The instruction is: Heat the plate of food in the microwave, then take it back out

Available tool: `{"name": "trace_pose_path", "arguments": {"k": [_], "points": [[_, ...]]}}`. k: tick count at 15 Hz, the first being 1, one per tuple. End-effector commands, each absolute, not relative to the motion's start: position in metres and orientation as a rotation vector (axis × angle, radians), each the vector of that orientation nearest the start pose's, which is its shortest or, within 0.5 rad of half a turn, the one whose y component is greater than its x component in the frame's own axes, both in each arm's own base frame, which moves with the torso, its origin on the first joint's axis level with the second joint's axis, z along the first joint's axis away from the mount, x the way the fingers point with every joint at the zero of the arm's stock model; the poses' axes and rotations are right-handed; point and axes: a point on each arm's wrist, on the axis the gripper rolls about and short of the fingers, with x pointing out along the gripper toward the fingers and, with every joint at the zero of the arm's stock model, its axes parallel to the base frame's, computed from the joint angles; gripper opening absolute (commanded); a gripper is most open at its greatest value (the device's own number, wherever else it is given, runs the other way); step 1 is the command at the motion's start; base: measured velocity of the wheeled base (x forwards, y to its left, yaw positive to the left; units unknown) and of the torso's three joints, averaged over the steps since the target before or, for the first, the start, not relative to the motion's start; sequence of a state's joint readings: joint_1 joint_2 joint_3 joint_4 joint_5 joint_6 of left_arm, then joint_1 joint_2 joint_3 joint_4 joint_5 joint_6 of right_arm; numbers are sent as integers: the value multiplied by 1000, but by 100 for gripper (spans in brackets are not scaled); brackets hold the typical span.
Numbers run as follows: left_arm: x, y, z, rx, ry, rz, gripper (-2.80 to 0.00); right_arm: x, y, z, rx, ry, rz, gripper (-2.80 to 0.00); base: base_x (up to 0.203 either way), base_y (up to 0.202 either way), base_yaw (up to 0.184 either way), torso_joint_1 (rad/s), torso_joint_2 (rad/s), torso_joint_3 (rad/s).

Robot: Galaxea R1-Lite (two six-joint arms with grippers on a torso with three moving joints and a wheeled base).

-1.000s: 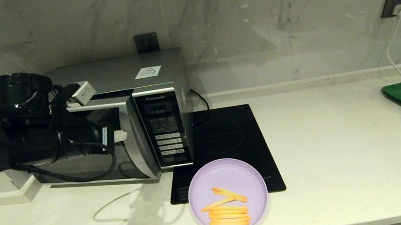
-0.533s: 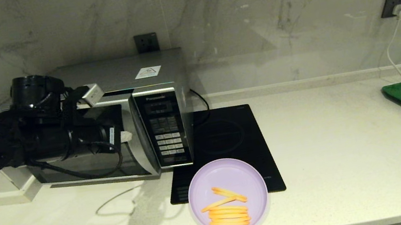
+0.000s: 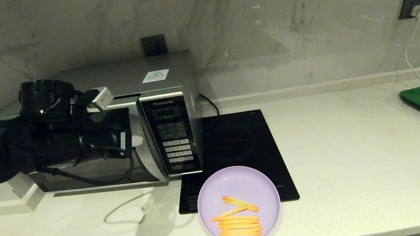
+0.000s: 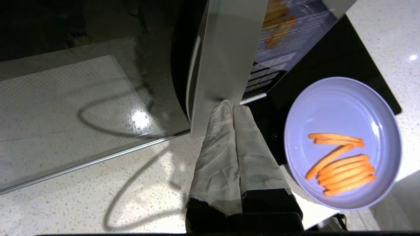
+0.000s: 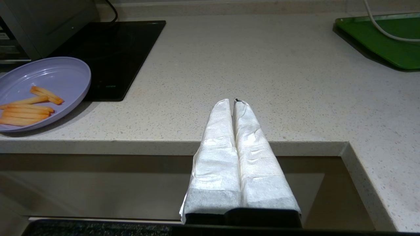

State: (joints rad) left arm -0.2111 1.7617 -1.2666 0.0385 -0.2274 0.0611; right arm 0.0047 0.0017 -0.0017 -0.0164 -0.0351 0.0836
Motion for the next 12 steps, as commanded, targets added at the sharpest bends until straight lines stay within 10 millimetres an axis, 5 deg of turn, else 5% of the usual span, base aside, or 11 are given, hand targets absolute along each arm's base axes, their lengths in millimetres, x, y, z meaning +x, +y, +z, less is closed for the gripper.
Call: {"name": "trace_pose_path", "arguments": {"k": [1, 7, 12], "points": [[332, -76, 221, 60, 520, -424, -280, -23, -1, 78, 85, -18, -30, -280, 0, 0, 0, 0, 0, 0], [332, -75, 223, 62, 497, -408, -280, -23, -1, 78, 85, -18, -29, -280, 0, 0, 0, 0, 0, 0], [269, -62, 249, 59, 458, -407, -280, -23, -1, 78, 85, -18, -30, -280, 0, 0, 0, 0, 0, 0]]}}
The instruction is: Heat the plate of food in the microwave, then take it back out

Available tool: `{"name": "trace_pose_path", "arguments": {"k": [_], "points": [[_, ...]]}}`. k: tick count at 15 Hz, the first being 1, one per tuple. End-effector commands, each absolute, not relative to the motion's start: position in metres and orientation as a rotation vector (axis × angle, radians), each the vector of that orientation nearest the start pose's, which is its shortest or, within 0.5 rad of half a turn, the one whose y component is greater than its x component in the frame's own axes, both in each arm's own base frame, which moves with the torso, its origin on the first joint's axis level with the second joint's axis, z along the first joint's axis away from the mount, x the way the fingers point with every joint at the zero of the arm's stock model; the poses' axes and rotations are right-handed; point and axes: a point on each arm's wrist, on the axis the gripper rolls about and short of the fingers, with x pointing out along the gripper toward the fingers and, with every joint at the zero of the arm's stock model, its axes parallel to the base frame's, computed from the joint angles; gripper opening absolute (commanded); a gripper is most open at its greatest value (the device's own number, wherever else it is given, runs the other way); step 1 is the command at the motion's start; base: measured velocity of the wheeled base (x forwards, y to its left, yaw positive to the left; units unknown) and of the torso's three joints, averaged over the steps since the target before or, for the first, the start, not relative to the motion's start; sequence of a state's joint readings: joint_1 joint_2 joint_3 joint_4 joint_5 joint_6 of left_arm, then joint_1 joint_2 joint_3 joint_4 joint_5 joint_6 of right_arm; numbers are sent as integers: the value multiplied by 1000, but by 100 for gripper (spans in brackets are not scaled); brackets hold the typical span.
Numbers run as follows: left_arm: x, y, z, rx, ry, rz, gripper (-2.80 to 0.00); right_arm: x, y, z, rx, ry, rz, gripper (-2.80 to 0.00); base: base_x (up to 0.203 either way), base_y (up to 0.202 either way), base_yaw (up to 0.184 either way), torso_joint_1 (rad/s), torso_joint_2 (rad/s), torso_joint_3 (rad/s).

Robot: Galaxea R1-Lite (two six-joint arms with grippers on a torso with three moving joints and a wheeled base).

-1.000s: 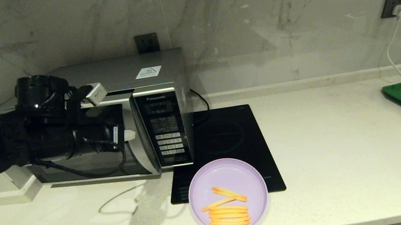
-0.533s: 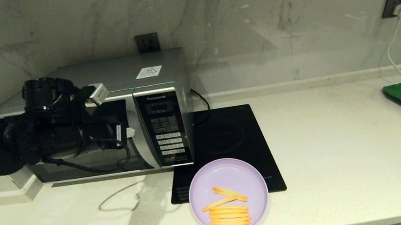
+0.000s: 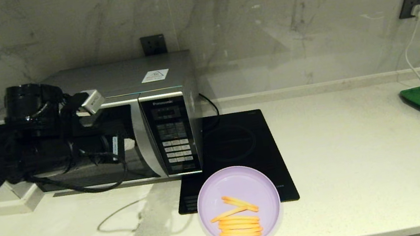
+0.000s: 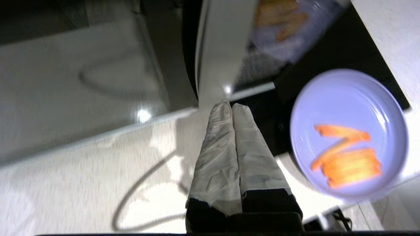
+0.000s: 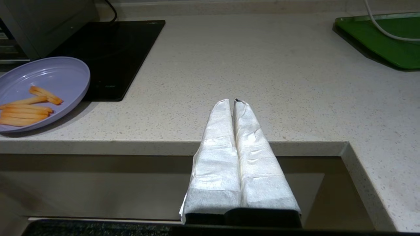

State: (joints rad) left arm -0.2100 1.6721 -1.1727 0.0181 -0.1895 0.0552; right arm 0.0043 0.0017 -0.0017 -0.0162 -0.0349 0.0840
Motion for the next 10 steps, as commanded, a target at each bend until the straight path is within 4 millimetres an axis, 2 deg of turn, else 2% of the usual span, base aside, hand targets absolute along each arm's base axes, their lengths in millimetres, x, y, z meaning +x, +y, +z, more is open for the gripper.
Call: {"name": "trace_pose_path", "arguments": {"k": [1, 6, 8, 10], "points": [[250, -57, 253, 60, 447, -403, -280, -23, -1, 78, 85, -18, -29, -280, 0, 0, 0, 0, 0, 0], [155, -23, 271, 68, 318, -252, -280, -23, -1, 78, 85, -18, -29, -280, 0, 0, 0, 0, 0, 0], [114, -12, 269, 66, 296, -199, -280, -23, -1, 78, 85, -18, -30, -280, 0, 0, 0, 0, 0, 0], [70, -6, 258, 69, 276, -169, -280, -23, -1, 78, 85, -18, -30, -280, 0, 0, 0, 0, 0, 0]]}}
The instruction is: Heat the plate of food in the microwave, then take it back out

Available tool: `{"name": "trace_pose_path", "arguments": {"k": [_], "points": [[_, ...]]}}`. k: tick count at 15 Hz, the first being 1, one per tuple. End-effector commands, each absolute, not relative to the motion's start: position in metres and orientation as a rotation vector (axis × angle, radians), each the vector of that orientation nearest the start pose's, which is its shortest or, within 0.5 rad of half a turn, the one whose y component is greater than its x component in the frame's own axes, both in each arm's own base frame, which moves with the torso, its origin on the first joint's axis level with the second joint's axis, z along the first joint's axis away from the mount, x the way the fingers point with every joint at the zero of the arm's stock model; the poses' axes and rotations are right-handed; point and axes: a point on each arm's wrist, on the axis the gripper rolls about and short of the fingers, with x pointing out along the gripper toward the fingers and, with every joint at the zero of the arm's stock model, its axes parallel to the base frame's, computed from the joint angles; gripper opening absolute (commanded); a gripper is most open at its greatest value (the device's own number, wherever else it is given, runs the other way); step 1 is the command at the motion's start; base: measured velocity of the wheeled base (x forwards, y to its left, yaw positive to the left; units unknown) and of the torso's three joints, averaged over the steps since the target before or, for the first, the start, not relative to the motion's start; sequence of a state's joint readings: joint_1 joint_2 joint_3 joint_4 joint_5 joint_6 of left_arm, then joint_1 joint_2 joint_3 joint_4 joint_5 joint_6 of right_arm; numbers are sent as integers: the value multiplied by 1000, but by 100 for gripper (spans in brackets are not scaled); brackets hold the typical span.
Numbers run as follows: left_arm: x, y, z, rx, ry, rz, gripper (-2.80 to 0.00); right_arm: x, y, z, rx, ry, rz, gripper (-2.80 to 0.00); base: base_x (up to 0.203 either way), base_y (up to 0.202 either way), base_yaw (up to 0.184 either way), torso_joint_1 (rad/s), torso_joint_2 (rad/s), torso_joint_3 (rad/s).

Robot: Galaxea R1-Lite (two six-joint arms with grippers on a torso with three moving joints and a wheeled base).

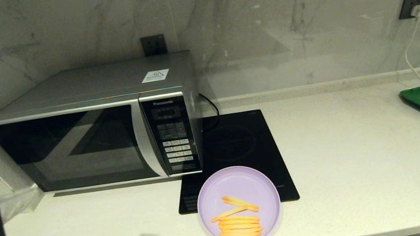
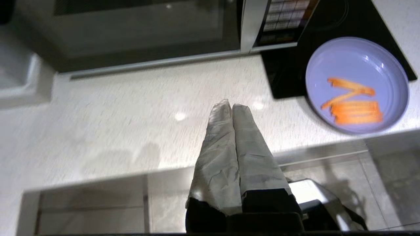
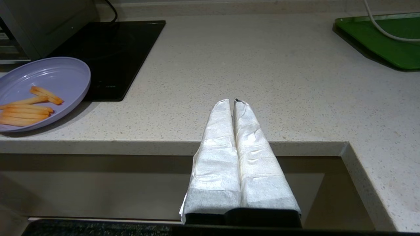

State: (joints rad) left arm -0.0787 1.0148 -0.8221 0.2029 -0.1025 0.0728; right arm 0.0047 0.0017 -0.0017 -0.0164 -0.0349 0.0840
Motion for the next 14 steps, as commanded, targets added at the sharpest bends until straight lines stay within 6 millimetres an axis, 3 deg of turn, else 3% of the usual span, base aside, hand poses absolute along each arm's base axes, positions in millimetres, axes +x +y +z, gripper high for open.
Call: {"name": "trace_pose_path", "arguments": {"k": [1, 3, 6, 11, 14], "points": [[49, -5, 250, 84, 268, -152, -280, -23, -1, 78, 85, -18, -30, -280, 0, 0, 0, 0, 0, 0], [15, -2, 227, 130, 263, -118, -280, -23, -1, 78, 85, -18, -30, -280, 0, 0, 0, 0, 0, 0], [-19, 0, 194, 225, 272, -85, -280, -23, -1, 78, 85, -18, -30, -280, 0, 0, 0, 0, 0, 0], [-38, -1, 137, 283, 354, -32, -280, -23, -1, 78, 85, -18, -30, -280, 0, 0, 0, 0, 0, 0], [-45, -1, 109, 288, 313, -70, -280, -23, -1, 78, 85, -18, -30, -280, 0, 0, 0, 0, 0, 0]]}}
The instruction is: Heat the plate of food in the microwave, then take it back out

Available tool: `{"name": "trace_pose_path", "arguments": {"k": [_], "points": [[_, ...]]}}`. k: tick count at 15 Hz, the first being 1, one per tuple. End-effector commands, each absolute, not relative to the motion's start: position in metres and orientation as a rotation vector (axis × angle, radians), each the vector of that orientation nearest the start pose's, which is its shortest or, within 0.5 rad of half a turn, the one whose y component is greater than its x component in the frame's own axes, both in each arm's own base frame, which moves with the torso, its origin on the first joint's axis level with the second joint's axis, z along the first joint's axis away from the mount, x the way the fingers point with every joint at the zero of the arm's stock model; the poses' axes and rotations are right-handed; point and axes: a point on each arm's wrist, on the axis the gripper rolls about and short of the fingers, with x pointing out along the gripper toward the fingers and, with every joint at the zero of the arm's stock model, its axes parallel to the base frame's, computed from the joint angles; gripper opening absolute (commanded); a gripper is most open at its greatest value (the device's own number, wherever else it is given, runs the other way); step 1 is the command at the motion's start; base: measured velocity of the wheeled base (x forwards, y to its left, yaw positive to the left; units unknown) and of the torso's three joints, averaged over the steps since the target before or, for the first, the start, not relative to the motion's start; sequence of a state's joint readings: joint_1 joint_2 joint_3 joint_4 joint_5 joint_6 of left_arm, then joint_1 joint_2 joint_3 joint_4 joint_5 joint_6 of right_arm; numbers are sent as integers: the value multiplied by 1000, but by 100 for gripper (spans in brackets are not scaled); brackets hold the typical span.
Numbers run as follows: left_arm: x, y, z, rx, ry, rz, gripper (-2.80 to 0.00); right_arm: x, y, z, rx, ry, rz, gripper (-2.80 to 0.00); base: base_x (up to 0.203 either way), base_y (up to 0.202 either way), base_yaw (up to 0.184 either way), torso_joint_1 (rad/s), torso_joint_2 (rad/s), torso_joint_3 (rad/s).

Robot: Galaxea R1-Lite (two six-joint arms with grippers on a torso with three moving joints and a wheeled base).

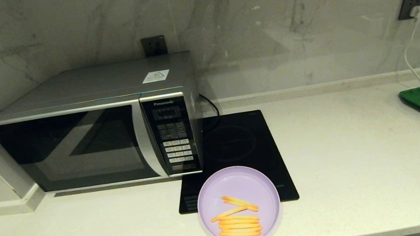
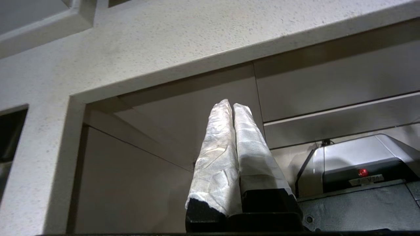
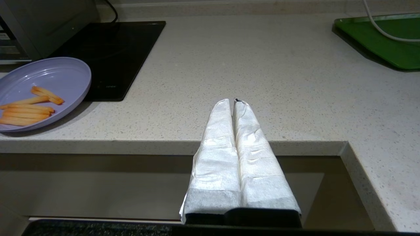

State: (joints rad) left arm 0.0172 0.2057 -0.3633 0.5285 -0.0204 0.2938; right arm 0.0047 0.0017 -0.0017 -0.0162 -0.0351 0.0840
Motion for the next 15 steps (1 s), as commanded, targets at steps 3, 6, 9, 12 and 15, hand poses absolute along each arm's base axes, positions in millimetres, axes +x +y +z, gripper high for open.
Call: {"name": "trace_pose_path", "arguments": {"k": [3, 6, 9, 12, 15], "points": [[-47, -2, 85, 257, 233, -123, -280, -23, -1, 77, 85, -17, -28, -280, 0, 0, 0, 0, 0, 0], [-40, -1, 85, 134, 185, -25, -280, -23, -1, 78, 85, -18, -30, -280, 0, 0, 0, 0, 0, 0], [-31, 0, 88, 134, 41, 11, -280, -23, -1, 77, 85, -18, -30, -280, 0, 0, 0, 0, 0, 0], [-23, 0, 85, 148, -81, -4, -280, -23, -1, 77, 85, -17, -30, -280, 0, 0, 0, 0, 0, 0], [-23, 0, 77, 68, -8, -10, -280, -23, -1, 77, 85, -17, -30, -280, 0, 0, 0, 0, 0, 0]]}}
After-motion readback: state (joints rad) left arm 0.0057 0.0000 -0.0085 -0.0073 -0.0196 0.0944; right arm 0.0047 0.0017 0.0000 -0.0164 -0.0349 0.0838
